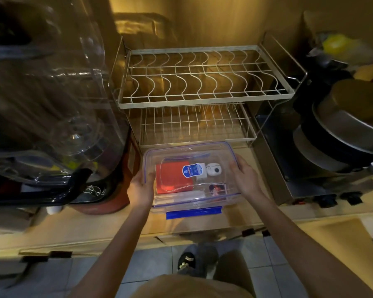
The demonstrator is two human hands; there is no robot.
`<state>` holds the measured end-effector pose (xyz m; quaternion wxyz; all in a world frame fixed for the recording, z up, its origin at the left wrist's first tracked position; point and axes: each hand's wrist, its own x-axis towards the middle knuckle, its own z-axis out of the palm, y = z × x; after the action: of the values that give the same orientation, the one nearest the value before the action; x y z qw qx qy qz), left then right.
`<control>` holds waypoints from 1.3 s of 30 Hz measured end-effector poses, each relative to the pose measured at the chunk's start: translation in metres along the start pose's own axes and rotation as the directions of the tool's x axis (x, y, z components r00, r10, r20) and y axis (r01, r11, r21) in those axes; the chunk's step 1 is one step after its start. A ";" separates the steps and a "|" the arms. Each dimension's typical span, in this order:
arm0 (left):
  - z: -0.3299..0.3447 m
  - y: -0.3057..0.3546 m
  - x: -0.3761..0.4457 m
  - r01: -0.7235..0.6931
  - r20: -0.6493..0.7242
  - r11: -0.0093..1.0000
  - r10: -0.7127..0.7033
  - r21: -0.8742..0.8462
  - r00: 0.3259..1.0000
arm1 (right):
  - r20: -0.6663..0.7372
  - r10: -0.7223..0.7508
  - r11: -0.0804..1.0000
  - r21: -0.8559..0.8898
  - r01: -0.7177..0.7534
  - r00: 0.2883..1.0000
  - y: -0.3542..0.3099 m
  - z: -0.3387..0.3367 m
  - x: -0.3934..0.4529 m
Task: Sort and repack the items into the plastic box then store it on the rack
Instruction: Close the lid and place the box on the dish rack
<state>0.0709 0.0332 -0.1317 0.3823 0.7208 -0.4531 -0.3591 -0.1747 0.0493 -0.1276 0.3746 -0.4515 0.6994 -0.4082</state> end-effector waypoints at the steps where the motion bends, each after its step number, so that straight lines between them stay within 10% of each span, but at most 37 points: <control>1: 0.002 -0.002 0.002 0.019 -0.003 1.000 -0.019 0.012 1.000 | 0.013 0.012 1.000 -0.012 -0.012 1.000 0.000 0.002 0.003; 28: 0.019 -0.028 0.014 0.134 -0.029 0.989 -0.133 0.058 0.991 | 0.012 0.101 0.995 0.020 -0.101 0.995 0.021 0.015 0.014; 36: 0.020 -0.033 0.015 0.080 -0.013 0.987 -0.079 0.137 0.997 | -0.215 -0.009 0.753 -0.644 -0.135 0.977 0.016 0.028 0.025; 39: 0.020 -0.031 0.015 0.081 -0.009 0.988 -0.080 0.130 0.997 | -0.074 -0.166 0.594 -0.804 0.040 0.983 0.000 0.033 0.043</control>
<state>0.0707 0.0243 -0.1707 0.3206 0.7626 -0.4454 -0.3425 -0.1589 0.0012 -0.1468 0.0583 -0.5808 0.8053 -0.1041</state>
